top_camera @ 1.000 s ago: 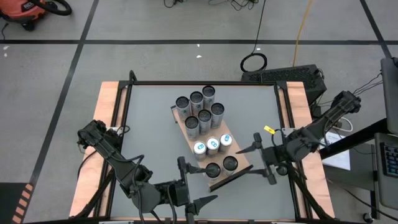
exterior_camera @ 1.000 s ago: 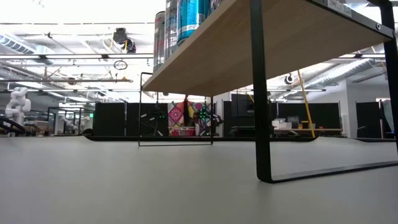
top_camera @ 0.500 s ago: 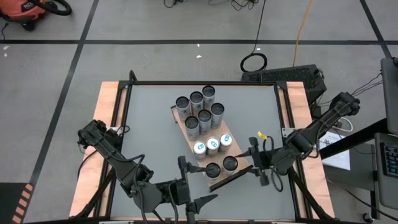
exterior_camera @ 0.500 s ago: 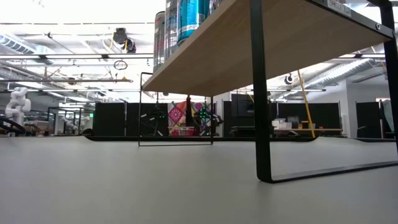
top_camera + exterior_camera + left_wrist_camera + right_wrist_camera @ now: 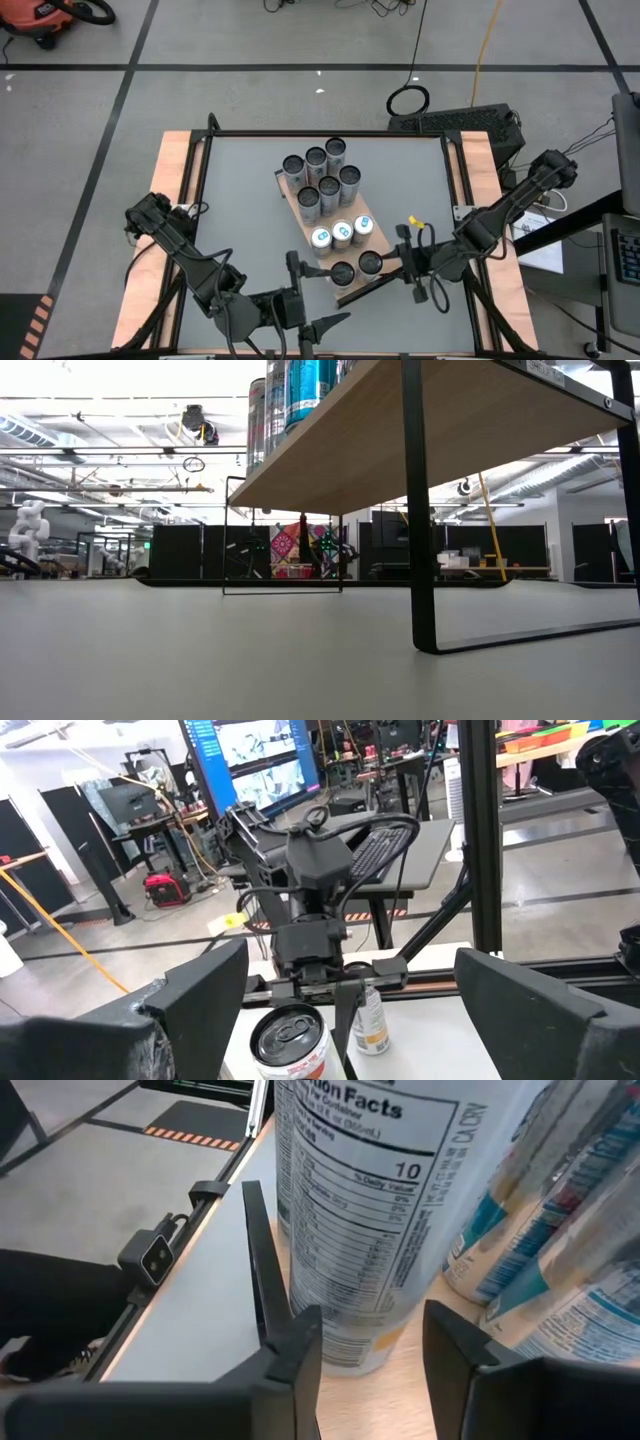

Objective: Place canned beverage on shelf
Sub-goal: Put the bottom white-yellow soda can on the shelf aligned with the other white-yellow soda can, then put the white-yellow soda can on the shelf aligned with the other white-yellow soda cans

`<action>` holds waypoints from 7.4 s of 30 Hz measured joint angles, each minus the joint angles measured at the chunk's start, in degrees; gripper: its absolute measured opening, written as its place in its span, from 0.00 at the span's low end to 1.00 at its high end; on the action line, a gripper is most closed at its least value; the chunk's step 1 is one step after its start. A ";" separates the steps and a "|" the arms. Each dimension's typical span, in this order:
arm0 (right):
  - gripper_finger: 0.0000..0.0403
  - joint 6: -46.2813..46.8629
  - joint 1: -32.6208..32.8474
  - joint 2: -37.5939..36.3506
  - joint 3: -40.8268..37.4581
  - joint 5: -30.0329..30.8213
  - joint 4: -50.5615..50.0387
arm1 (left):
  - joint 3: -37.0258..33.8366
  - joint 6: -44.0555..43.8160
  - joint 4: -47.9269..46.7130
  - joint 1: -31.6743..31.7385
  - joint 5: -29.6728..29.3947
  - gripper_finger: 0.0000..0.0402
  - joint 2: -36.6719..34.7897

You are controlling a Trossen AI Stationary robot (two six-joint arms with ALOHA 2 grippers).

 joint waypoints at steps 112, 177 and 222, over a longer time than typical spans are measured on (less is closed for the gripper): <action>0.52 52.77 21.38 8.80 12.73 -18.14 -61.15 | 0.00 -4.91 -0.89 0.35 2.54 0.89 2.82; 0.46 -47.39 19.83 12.04 41.46 17.10 -13.12 | 0.00 -4.80 1.01 0.12 7.22 0.89 2.82; 0.48 -63.22 19.15 19.27 41.44 26.89 -3.33 | 0.00 -8.43 -1.59 -0.48 6.51 0.64 2.82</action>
